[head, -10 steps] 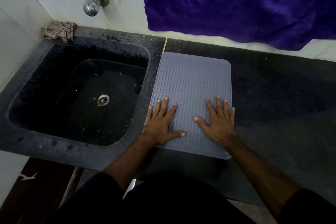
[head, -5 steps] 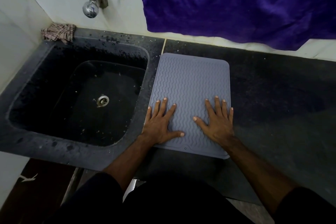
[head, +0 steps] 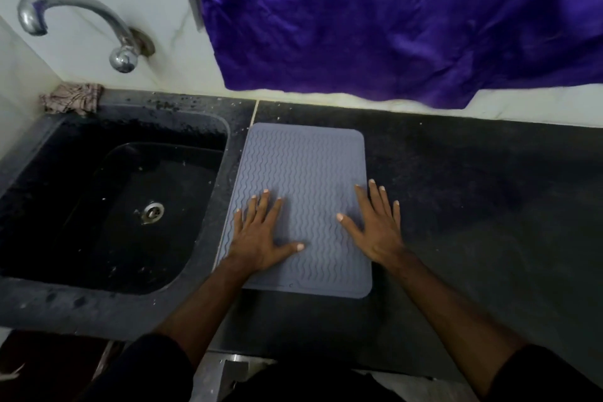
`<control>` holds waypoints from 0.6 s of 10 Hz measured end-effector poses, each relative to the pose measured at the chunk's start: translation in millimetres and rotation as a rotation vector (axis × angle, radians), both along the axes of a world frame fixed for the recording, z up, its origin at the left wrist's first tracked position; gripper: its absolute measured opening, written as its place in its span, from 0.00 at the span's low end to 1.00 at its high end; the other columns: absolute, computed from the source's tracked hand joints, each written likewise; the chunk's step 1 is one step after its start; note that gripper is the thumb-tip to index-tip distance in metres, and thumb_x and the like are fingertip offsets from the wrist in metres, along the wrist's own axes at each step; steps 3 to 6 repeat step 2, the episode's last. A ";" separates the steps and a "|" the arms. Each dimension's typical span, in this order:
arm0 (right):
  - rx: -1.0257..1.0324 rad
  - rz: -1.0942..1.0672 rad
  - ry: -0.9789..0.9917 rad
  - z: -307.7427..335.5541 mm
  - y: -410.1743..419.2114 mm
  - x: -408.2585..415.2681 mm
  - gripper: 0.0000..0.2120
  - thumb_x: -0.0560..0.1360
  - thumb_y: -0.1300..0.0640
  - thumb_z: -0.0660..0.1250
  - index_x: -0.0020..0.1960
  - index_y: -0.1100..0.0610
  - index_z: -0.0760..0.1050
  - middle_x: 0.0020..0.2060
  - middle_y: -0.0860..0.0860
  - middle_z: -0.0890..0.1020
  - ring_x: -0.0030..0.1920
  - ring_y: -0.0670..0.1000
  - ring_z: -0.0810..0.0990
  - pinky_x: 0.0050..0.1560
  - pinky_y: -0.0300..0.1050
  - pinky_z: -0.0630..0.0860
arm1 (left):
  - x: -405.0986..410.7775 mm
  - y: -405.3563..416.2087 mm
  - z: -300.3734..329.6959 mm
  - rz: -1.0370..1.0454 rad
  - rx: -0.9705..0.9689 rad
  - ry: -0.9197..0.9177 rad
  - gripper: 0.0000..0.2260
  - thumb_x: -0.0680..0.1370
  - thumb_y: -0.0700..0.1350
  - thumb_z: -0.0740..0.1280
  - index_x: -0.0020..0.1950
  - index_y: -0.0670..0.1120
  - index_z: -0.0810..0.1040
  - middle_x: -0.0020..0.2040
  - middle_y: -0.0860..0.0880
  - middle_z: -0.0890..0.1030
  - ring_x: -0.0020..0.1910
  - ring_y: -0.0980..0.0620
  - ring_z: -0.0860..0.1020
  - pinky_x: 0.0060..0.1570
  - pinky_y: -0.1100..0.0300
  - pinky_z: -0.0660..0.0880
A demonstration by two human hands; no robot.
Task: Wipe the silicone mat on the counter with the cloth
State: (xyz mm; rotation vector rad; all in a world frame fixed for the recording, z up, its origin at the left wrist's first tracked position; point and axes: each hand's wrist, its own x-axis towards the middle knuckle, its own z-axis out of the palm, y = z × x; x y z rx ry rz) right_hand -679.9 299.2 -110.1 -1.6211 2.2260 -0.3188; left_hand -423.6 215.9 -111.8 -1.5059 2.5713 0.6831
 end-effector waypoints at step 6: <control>-0.160 -0.230 0.111 51.0 0.7 -88.3 0.38 0.75 0.30 0.46 0.77 0.50 0.45 0.78 0.50 0.47 0.77 0.51 0.42 0.74 0.60 0.40 | -63.8 -23.3 50.1 0.045 -0.224 0.092 0.44 0.74 0.70 0.57 0.79 0.48 0.41 0.80 0.47 0.40 0.78 0.48 0.39 0.74 0.46 0.37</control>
